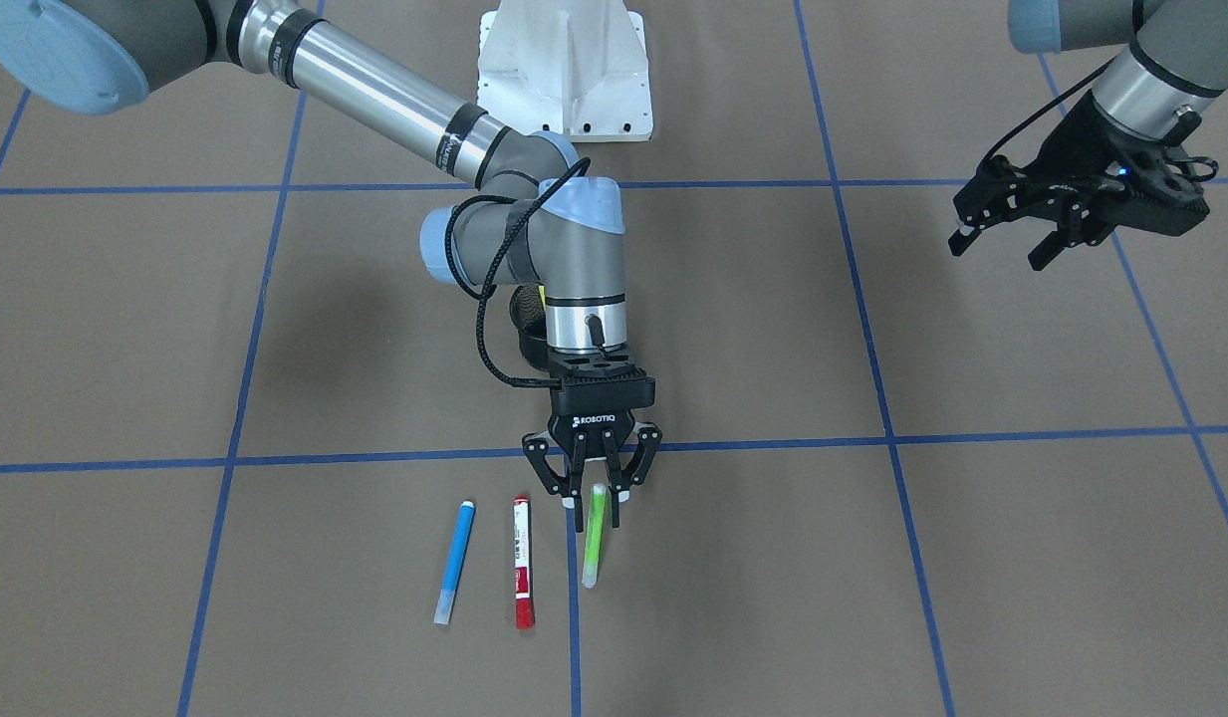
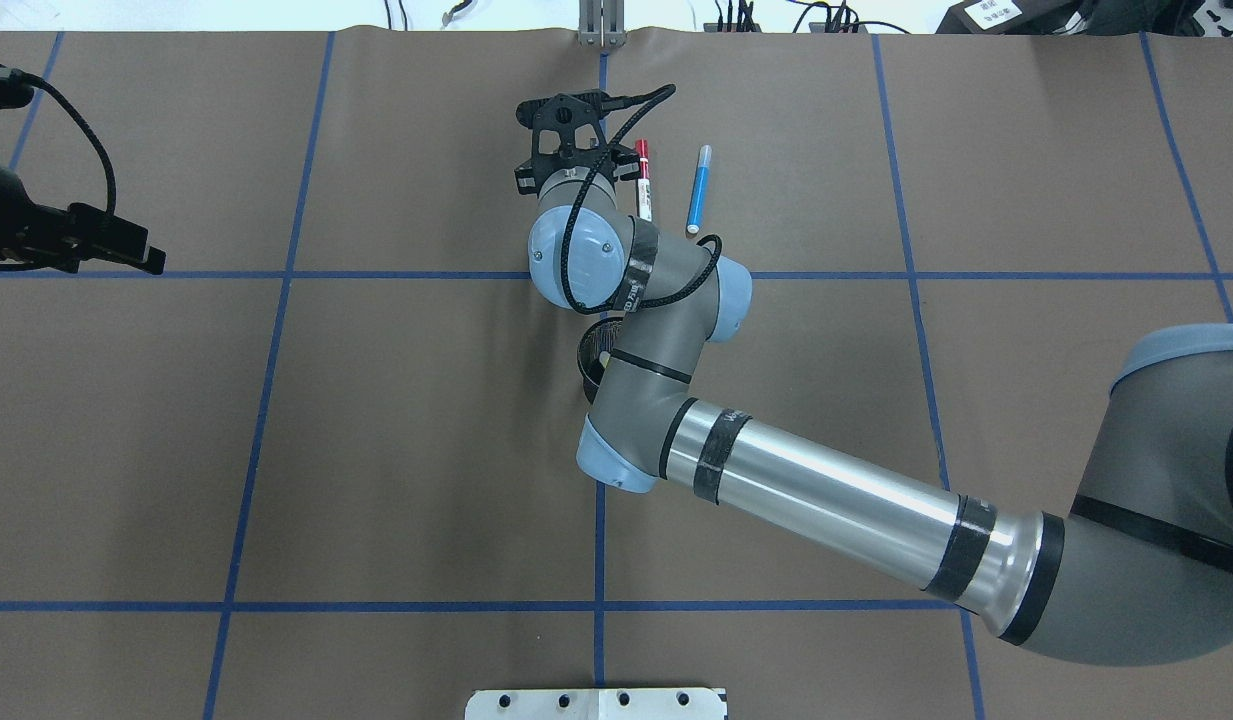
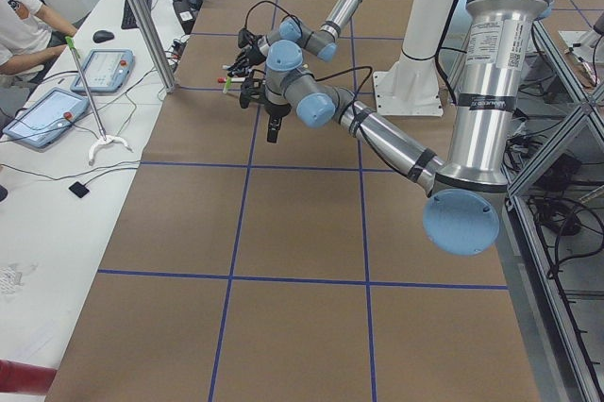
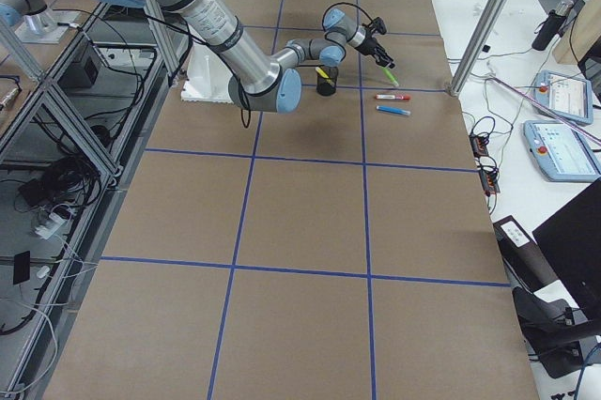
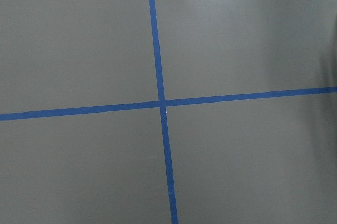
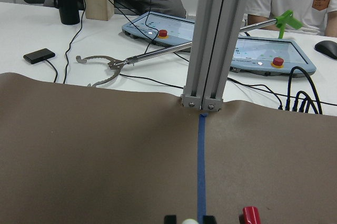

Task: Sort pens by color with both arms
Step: 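Lower the green highlighter beside the red-capped marker and release, then retract the right arm while the left gripper reaches to the pen cup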

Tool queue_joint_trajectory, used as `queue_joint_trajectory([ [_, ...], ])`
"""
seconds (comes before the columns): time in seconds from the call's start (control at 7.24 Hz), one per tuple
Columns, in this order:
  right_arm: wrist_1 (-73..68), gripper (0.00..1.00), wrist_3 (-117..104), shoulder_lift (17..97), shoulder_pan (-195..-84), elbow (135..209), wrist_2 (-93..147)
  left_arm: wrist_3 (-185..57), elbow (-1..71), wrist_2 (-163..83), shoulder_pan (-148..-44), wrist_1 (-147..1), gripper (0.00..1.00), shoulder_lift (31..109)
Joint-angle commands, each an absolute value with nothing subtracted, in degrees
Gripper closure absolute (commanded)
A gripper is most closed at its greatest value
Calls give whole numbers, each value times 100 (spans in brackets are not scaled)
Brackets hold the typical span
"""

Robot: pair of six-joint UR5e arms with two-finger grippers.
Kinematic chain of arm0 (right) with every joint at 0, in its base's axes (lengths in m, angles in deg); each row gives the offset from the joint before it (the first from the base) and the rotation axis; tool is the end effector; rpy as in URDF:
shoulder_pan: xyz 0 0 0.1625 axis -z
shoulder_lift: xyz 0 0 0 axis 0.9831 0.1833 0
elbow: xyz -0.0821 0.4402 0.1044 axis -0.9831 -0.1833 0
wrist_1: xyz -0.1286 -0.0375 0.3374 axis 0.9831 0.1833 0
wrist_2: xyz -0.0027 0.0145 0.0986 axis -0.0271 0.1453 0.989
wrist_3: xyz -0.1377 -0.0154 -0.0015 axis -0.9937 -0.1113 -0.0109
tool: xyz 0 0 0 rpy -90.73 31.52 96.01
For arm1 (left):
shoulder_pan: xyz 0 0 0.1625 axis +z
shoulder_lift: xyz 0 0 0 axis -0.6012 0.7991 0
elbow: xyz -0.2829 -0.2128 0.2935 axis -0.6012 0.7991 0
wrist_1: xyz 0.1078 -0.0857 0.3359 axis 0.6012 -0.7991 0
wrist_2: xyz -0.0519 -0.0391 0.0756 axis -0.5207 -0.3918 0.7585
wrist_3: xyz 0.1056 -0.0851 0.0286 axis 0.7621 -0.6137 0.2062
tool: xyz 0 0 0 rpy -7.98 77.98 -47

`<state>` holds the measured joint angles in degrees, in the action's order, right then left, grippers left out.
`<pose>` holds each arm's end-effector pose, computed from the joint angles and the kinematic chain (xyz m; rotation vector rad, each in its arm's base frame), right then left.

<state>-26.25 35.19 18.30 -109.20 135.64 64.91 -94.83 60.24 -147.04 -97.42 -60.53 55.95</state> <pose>-0.6394 -0.5974 0.2275 0.9362 -0.6742 0.2459 0.1951 -0.4393 0.4442 0.2227 0.9723 0.0121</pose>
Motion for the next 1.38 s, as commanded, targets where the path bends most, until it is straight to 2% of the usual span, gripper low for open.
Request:
queue_joint_trajectory([
  [0.0,-2617,4,3235,2156,-10888,14105,6504,-9483,6024,-14703,-9742,-6052,1,5596],
  [0.28,-2416,2,3136,2256,-10966,14869,7087,-9657,5989,-14712,-9734,-5826,1,5875],
  [0.41,-1840,2,3310,2473,-11150,15509,7571,-9807,5988,-14704,-9734,-5389,1,6277],
  [0.69,-1527,2,3523,3691,-11885,17002,9000,-10438,5980,-14564,-9376,-4789,1,7025],
  [0.83,-1535,2,3505,4132,-12368,17270,9835,-10876,5980,-14032,-8929,-4569,1,7385],
  [1.11,-1588,2,3278,4950,-13519,17334,11907,-11659,5936,-13134,-8050,-3684,1,8281],
  [1.24,-1588,2,2972,5346,-13942,17334,12544,-12028,5649,-12599,-7689,-3575,1,8755],
])
